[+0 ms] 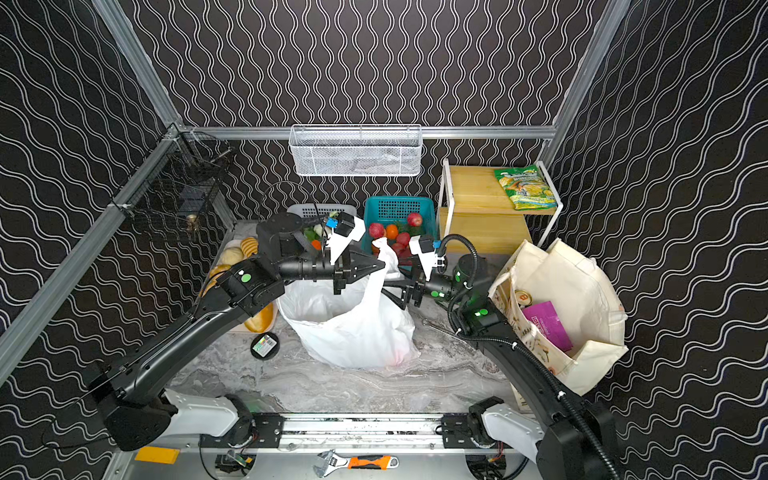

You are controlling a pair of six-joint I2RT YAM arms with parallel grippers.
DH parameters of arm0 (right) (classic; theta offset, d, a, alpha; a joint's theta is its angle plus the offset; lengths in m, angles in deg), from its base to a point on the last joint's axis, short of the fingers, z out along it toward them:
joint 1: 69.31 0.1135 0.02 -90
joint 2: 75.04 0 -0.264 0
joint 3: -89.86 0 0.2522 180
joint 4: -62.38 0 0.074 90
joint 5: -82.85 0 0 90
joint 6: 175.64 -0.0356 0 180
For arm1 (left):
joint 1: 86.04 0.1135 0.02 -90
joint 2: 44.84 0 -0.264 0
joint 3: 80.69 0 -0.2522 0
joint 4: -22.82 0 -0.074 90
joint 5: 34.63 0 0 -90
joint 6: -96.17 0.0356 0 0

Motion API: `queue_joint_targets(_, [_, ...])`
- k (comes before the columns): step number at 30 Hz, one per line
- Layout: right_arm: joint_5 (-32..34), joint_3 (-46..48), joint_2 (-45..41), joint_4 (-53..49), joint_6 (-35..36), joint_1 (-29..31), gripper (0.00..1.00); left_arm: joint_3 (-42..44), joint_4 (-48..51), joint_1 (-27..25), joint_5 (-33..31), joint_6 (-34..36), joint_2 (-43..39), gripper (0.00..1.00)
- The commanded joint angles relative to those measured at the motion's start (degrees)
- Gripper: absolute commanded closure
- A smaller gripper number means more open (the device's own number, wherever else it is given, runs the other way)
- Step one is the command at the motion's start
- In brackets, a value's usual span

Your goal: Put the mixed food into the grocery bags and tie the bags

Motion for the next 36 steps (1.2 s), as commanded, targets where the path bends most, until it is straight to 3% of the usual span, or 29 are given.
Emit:
queue_joint_targets(1, [-1.75, -1.04, -0.07, 1.87, 0.06, 0.02, 0.07, -0.42, -0.94, 0.06, 0.46, 1.02, -0.34, 1.0])
queue_joint_targets(4, [-0.21, -3.95, 0.57, -7.59, 4.34, 0.02, 0.26, -0.11, -0.74, 0.06, -0.16, 1.26, -0.68, 1.0])
queue_joint_targets(6, [0.26, -4.98, 1.0, -10.52, 4.72, 0.02, 0.47, 0.03, -0.76, 0.07, -0.65, 0.84, -0.61, 0.99])
queue_joint_targets(11, [2.67, -3.74, -0.28, -9.17, 3.22, 0.03, 0.91, -2.2, 1.34, 0.07, -1.61, -1.73, 0.61, 0.78])
queue_joint_targets(12, [3.35, -3.26, -0.71, -8.31, 2.78, 0.11, 0.94, -2.78, 1.93, 0.07, -1.69, -2.03, 0.85, 0.74])
queue_joint_targets(14, [4.72, -2.26, -1.58, -7.11, 2.43, 0.02, 0.95, -4.36, 3.53, 0.04, -2.03, -3.83, 1.54, 0.6])
queue_joint_targets(18, [6.06, -1.77, -2.64, -7.78, 3.23, 0.02, 0.96, -7.92, 6.41, 0.07, -0.88, -6.19, 3.31, 0.47])
queue_joint_targets(21, [6.22, -1.47, -3.09, -8.14, 3.37, 0.02, 0.95, -10.32, 8.43, 0.07, -1.67, -8.08, 4.72, 0.42])
queue_joint_targets(26, [5.78, -0.72, -3.91, -7.65, 3.31, 0.1, 0.95, -12.72, 8.85, 0.07, -6.46, -11.18, 6.12, 0.42])
queue_joint_targets(32, [5.73, -0.07, -4.92, -8.09, 3.84, 0.1, 0.94, -16.3, 13.27, 0.03, -13.06, -12.98, 8.51, 0.53])
queue_joint_targets(36, [6.17, -0.06, -5.29, -8.99, 4.2, 0.1, 0.94, -17.08, 13.74, 0.06, -11.15, -13.05, 9.28, 0.78])
